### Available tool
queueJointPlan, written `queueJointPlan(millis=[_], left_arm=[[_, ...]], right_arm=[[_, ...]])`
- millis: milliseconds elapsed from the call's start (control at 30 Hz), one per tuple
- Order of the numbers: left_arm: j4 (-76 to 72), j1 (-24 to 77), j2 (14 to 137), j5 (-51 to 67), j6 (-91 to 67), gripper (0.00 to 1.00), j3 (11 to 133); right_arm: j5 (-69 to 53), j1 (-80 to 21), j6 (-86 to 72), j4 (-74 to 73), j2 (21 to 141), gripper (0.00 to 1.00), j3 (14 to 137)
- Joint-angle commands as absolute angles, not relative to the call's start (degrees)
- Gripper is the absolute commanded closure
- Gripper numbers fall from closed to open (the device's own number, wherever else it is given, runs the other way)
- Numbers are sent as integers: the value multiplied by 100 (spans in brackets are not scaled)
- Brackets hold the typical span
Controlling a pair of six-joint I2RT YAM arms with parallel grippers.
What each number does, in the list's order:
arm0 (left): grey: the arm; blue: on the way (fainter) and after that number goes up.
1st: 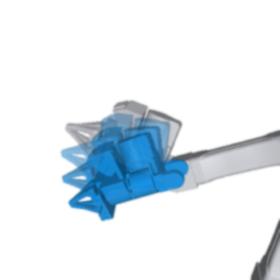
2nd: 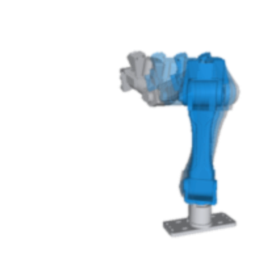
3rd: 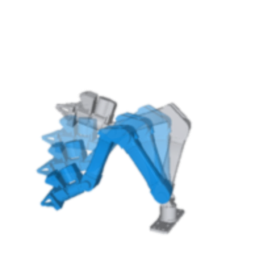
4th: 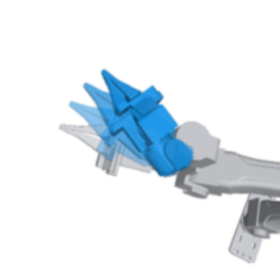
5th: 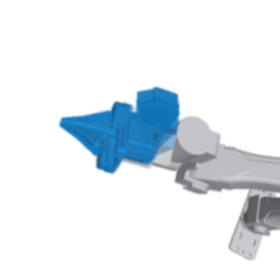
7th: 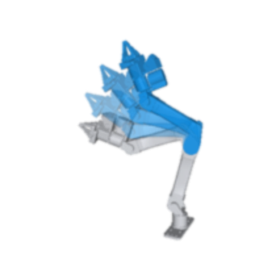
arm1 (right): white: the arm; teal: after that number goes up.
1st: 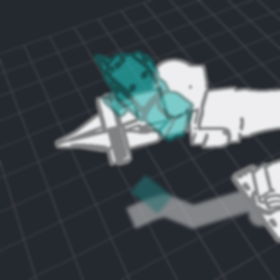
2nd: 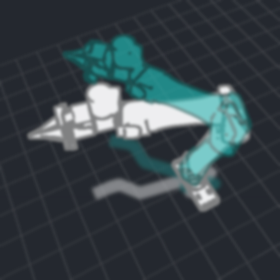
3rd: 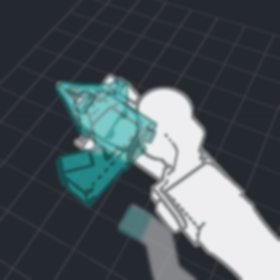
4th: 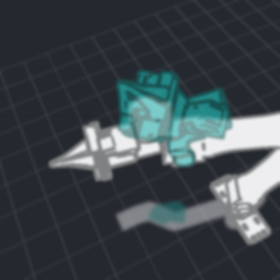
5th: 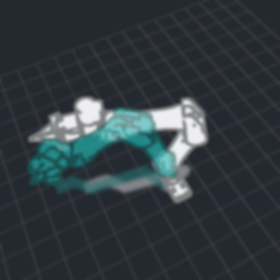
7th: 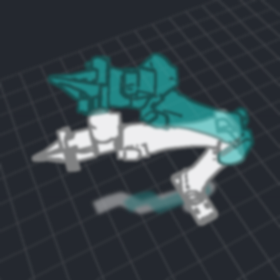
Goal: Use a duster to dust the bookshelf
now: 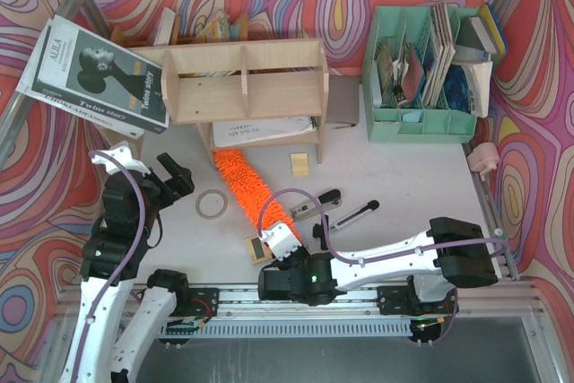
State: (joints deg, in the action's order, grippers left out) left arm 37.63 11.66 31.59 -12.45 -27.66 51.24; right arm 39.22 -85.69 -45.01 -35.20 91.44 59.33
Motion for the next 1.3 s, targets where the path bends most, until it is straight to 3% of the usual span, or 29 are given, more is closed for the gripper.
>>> queueJointPlan(millis=[0, 467, 733, 1000, 1267], left_arm=[[3838, 1134, 3099, -1396, -2786, 2, 5073], [3943, 1134, 3372, -1539, -2780, 2, 5558], [3844, 1134, 3705, -1754, -2393, 2, 5890], [3518, 1134, 3181, -1953, -2249, 2, 5408], [3536, 1134, 2885, -2038, -2259, 1, 5346]], right_arm=[[4052, -8784, -4668, -3593, 8760, 100, 5792], [4728, -9637, -5822, -4819, 8275, 100, 5648], [4957, -10103, -5593, -4535, 8383, 100, 5872], [5033, -10236, -5041, -3804, 8793, 100, 6161], [5099, -9668, -4752, -3385, 9002, 100, 6520]])
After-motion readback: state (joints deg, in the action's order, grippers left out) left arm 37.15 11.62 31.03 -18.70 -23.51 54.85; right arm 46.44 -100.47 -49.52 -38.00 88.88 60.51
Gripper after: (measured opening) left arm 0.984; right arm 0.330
